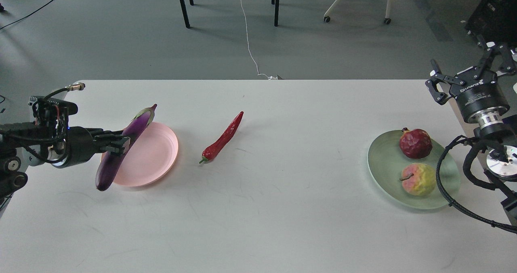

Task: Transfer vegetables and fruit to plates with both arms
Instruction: 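Lay the eggplant onto the pink plate with the left gripper, then reach the left gripper to the red chili pepper and grasp it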

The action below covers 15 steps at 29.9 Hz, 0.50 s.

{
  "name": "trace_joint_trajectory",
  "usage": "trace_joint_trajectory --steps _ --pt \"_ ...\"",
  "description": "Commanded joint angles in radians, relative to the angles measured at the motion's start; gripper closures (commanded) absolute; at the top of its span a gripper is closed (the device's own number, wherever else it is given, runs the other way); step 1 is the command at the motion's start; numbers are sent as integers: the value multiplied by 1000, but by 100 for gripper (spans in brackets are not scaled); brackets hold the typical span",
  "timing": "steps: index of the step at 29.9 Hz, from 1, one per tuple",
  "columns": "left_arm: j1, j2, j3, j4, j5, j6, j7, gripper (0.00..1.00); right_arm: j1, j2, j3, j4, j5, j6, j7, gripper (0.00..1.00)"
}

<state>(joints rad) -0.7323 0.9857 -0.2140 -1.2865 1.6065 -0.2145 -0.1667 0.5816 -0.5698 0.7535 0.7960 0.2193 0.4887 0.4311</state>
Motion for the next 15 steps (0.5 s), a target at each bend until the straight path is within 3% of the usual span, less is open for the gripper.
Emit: trace_joint_trajectory --steps 1,7,15 --pt "5 -10 1 19 1 15 19 56 4 1 0 0 -1 0 0 1" --pt "7 -9 2 30 3 9 19 41 4 -5 1 2 -1 0 0 1" --pt "-57 -56 22 30 4 9 24 40 6 -10 4 -1 -1 0 0 1"
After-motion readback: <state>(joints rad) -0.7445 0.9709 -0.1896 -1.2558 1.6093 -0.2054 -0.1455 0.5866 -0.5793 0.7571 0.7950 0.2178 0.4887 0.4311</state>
